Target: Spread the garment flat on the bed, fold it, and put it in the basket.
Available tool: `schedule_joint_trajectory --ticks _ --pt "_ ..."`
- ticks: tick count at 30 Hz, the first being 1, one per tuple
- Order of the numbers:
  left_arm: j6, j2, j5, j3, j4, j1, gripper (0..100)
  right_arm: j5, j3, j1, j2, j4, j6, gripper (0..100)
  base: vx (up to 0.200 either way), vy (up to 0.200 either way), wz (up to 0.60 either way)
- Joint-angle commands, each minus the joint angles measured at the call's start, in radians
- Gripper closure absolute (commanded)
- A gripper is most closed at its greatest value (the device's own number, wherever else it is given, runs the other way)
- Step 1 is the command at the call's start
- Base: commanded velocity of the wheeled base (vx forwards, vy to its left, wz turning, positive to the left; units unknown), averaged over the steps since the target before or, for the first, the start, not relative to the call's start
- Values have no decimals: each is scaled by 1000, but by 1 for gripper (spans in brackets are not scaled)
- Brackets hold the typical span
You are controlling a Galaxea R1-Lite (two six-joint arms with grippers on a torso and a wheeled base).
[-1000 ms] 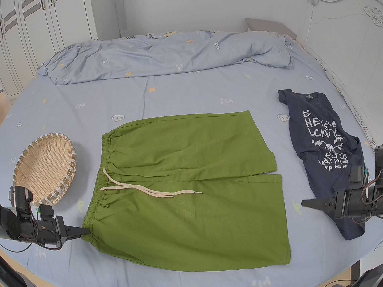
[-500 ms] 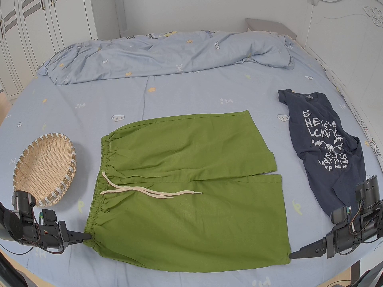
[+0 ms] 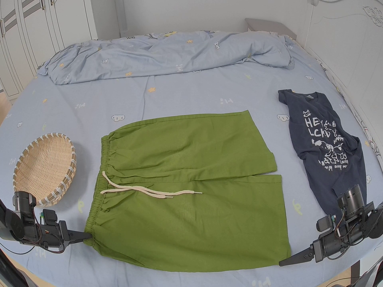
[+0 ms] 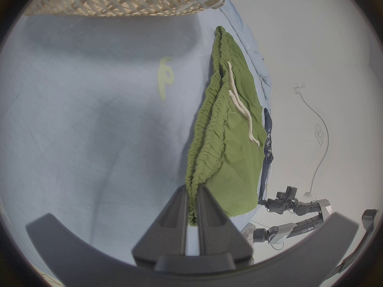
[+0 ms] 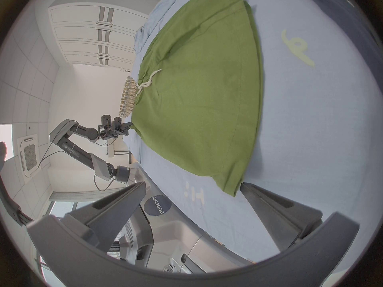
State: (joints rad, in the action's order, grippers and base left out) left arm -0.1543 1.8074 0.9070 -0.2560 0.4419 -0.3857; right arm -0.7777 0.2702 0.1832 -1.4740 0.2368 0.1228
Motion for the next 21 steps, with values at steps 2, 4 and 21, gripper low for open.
schedule_joint_trajectory --ticks 2,4,21 --pt "-1 10 0 1 1 -1 100 -6 1 1 -104 35 -3 0 0 0 0" --pt "-1 10 0 0 1 -1 100 -6 1 2 -124 50 -5 0 0 0 0" --pt "-1 21 0 -8 1 -2 100 -9 -3 5 -223 190 0 0 0 0 0"
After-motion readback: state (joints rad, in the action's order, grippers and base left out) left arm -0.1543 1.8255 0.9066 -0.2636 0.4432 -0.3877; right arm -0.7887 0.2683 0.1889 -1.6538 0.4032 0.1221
